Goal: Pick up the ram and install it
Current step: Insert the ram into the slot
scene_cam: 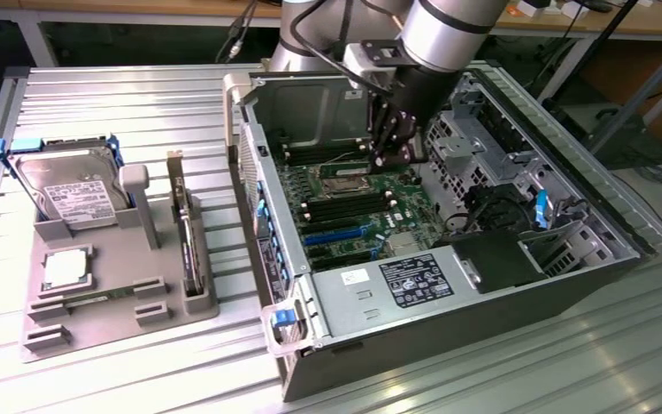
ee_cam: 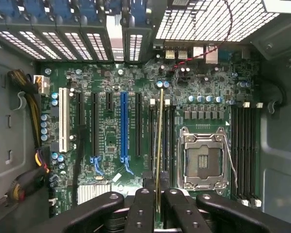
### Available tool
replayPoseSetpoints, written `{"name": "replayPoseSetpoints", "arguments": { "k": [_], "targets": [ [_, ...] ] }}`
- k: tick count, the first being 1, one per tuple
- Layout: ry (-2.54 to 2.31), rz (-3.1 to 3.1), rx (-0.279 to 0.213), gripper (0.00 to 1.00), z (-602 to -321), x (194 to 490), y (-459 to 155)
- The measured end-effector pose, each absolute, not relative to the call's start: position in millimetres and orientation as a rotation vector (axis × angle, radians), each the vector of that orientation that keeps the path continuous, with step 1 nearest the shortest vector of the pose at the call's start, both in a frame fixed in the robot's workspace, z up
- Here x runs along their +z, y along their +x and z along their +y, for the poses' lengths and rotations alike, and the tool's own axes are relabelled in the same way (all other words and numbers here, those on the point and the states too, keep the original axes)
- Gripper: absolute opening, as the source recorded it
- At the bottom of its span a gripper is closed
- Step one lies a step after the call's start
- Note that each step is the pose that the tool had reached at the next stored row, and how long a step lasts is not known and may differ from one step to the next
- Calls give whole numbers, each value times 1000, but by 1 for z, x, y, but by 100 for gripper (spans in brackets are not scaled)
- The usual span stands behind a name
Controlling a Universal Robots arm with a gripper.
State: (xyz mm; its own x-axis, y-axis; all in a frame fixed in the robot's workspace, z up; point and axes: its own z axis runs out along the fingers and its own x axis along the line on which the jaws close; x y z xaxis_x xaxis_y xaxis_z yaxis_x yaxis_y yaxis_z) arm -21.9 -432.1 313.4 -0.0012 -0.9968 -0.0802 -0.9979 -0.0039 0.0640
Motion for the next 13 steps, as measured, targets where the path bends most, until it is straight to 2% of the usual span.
{"name": "replayPoseSetpoints", "arguments": {
  "k": [13],
  "targets": [
    [-2279,2145,160,14,-418,284,-20]
  ]
}}
